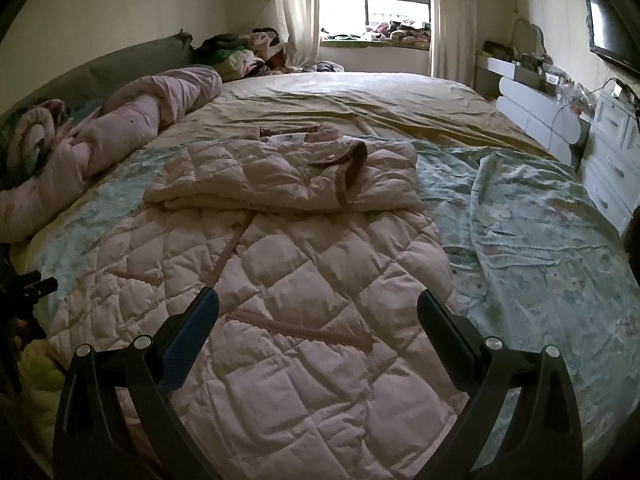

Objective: Fold large clothes
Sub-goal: 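Move both grippers toward the ribbed hem of the long coat, then grasp the ribbed coat hem with both grippers, then lift the held hem with both grippers and carry it toward the collar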

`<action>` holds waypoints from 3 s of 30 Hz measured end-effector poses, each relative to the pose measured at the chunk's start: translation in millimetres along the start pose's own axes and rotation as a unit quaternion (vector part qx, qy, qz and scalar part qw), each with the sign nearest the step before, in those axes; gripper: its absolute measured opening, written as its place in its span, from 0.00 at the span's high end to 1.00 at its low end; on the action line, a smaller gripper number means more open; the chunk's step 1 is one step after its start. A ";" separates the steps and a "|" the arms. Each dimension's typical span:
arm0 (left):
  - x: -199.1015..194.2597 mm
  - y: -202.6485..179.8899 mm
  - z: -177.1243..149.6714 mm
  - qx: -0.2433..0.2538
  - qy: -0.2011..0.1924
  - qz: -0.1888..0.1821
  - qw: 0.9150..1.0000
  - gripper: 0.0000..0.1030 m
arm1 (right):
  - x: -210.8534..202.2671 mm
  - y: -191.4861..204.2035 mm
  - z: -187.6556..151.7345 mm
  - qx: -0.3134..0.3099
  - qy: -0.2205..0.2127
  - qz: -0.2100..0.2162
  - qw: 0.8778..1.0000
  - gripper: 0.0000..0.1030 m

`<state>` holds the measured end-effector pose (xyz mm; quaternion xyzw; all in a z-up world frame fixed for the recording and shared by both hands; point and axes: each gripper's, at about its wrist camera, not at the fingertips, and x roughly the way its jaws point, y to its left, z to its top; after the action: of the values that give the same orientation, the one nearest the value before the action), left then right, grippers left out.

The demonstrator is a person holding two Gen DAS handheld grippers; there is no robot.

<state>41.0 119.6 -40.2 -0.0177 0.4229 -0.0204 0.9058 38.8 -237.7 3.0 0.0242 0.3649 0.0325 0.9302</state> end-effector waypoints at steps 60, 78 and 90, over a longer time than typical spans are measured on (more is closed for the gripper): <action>2.5 11.2 -34.1 0.018 0.051 -0.091 0.994 0.87 | 17.7 -75.4 -133.6 0.050 0.215 0.049 0.974 0.18; 13.2 15.2 -50.9 0.013 0.073 -0.083 0.994 0.84 | -38.3 -68.5 -77.9 0.025 0.075 0.133 0.988 0.84; -35.3 0.1 6.6 0.027 -0.029 -0.086 0.996 0.90 | -54.5 -60.9 -25.6 0.013 -0.015 0.139 0.990 0.85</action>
<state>23.4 121.6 -8.9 -0.0304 0.3923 -0.1088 0.9129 -15.9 -302.1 17.0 0.0872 0.3443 0.1562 0.9217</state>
